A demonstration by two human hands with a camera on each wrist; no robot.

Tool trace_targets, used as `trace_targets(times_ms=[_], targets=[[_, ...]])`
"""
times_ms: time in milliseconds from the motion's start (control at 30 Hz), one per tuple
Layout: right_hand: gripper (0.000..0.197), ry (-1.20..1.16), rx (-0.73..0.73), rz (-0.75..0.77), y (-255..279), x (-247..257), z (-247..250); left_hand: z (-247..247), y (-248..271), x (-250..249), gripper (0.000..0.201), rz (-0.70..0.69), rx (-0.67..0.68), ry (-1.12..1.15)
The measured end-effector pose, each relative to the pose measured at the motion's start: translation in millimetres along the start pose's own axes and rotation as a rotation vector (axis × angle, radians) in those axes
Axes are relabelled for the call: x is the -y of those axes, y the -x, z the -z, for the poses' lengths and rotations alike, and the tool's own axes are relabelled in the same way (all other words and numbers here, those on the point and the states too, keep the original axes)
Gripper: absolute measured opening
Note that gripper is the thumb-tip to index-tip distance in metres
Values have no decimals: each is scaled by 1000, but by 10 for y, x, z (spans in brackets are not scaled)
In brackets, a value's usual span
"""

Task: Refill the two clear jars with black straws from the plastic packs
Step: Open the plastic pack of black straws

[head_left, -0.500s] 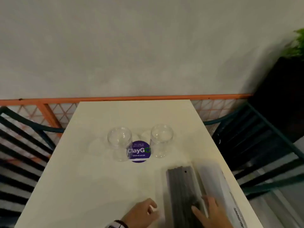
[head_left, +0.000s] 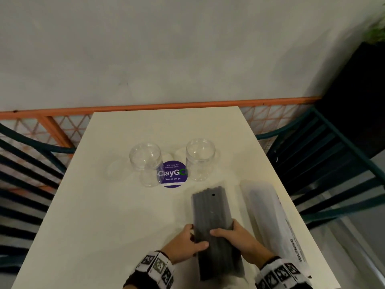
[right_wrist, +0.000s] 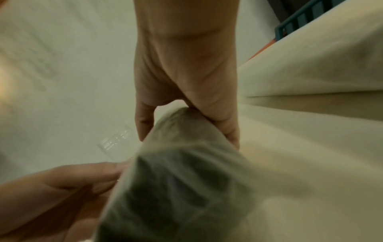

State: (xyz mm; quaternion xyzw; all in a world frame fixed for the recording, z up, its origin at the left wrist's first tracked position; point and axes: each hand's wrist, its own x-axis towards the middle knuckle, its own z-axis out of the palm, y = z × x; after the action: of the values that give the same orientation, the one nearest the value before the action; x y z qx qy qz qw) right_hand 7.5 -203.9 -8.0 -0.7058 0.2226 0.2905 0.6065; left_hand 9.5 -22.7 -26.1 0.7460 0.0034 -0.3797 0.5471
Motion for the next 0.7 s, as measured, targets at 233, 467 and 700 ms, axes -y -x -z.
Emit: trace_targets(times_ms=[233, 467, 700], targets=[[63, 649, 52, 589, 251, 410, -269, 734, 537, -174, 26, -202, -512, 152], [64, 1204, -218, 1015, 275, 457, -647, 1014, 1006, -300, 47, -258, -446, 313], [81, 1271, 29, 779, 322, 453, -654, 1035, 1033, -57, 43, -479, -377, 4]])
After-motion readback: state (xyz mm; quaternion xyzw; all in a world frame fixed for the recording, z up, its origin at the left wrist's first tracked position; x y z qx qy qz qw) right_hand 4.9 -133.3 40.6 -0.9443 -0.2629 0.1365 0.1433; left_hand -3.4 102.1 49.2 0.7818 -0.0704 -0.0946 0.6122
